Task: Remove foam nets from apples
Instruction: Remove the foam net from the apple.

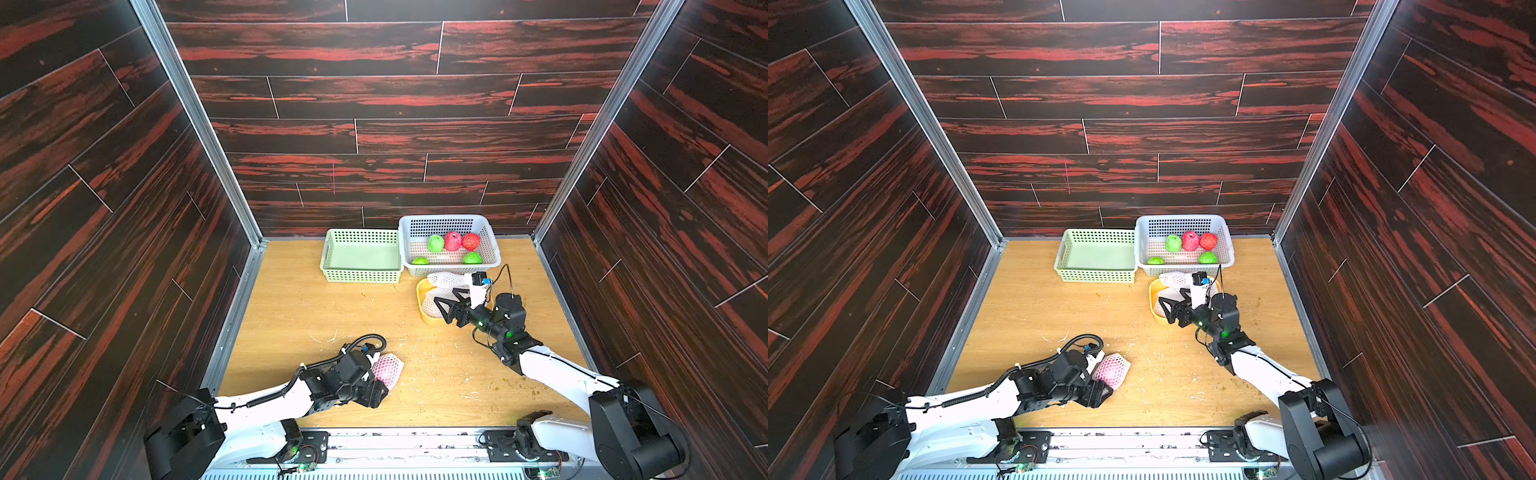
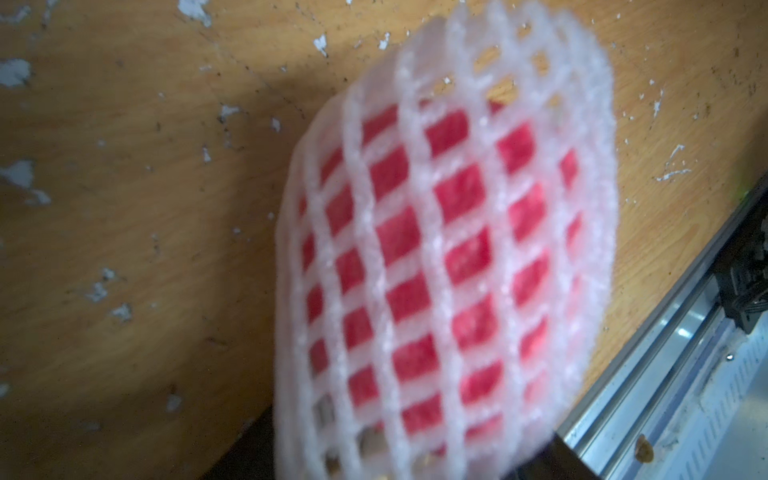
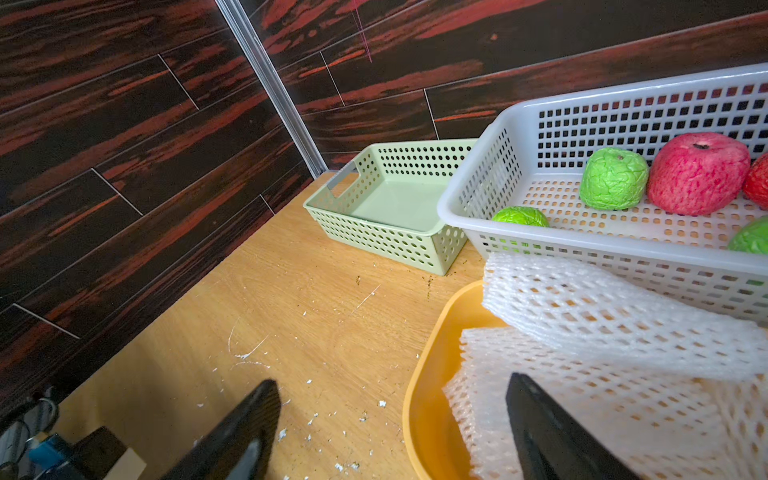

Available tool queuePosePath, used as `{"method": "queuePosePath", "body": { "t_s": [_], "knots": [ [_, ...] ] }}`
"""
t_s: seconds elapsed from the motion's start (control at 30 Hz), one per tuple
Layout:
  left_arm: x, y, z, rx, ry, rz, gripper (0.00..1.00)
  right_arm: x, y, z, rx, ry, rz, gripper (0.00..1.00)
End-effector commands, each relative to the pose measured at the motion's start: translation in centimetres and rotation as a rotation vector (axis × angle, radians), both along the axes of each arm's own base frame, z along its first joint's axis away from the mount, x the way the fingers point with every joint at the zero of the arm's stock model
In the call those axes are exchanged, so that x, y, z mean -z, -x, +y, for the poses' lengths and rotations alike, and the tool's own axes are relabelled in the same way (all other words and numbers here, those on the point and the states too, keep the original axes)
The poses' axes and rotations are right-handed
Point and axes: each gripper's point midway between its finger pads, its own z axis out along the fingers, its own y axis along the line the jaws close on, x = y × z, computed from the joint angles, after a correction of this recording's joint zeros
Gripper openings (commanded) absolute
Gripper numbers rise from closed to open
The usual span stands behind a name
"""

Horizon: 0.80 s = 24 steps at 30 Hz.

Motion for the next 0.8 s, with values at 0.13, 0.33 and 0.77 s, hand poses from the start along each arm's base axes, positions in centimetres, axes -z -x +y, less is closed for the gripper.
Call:
{"method": "queuePosePath", "body": {
  "t_s": [0.13, 0.33, 0.77],
  "knots": [
    [-3.5, -0.7, 0.8, 0.009, -0.031, -0.087, 0.67, 0.0, -0.6, 0.2, 0.008, 0.001, 0.012, 0.89],
    [-3.1, -0.8, 0.6, 0.012, -0.034, -0.078, 0.47, 0.0, -0.6, 0.1, 0.012, 0.005, 0.014, 0.89],
    [-4.2, -2.1, 1.1, 0.017, -0.131, -0.126, 0.19, 0.0, -0.6, -0.1, 0.023, 0.009, 0.015, 0.89]
  ]
}}
